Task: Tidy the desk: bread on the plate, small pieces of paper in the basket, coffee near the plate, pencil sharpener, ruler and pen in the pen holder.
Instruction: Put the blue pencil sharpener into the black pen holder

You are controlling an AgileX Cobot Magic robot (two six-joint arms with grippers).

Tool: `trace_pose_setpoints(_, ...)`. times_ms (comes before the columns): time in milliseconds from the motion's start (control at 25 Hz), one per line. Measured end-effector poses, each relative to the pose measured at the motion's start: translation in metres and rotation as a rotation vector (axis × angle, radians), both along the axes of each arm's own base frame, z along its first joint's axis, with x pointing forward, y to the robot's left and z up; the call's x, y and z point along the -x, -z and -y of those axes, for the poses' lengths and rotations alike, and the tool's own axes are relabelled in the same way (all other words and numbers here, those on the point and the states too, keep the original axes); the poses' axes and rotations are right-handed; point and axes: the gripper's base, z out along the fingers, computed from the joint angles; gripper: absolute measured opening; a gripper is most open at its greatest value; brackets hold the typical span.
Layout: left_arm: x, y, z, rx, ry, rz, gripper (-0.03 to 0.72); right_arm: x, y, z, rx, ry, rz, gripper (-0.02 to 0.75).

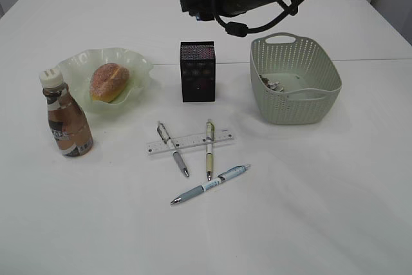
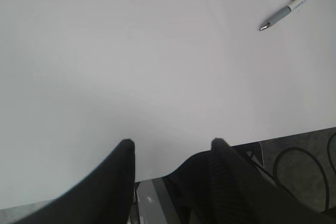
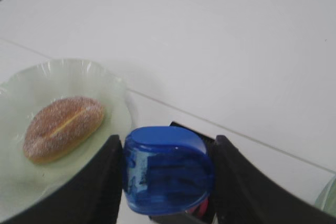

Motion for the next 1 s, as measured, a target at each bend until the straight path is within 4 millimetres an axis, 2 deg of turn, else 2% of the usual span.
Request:
trace_pose_setpoints(160, 0.000, 0.000, 0.000, -0.002, 0.000, 0.001, 0.341, -0.009, 0.001, -0.001, -0.036, 0.026, 0.099, 0.366)
trace_pose_setpoints(400, 0.000, 0.000, -0.001, -0.008, -0.001, 0.003, 0.341, -0.024, 0.026, -0.005, -0.057, 0.055, 0.172, 0.366)
trace_pose_setpoints(640, -0.001, 0.000, -0.003, -0.033, -0.003, 0.010, 0.341, -0.033, 0.052, -0.007, -0.057, 0.070, 0.189, 0.366)
trace_pose_setpoints(1000, -0.001, 0.000, -0.004, -0.043, -0.004, 0.014, 0.341, -0.038, 0.074, -0.008, -0.049, 0.076, 0.181, 0.366)
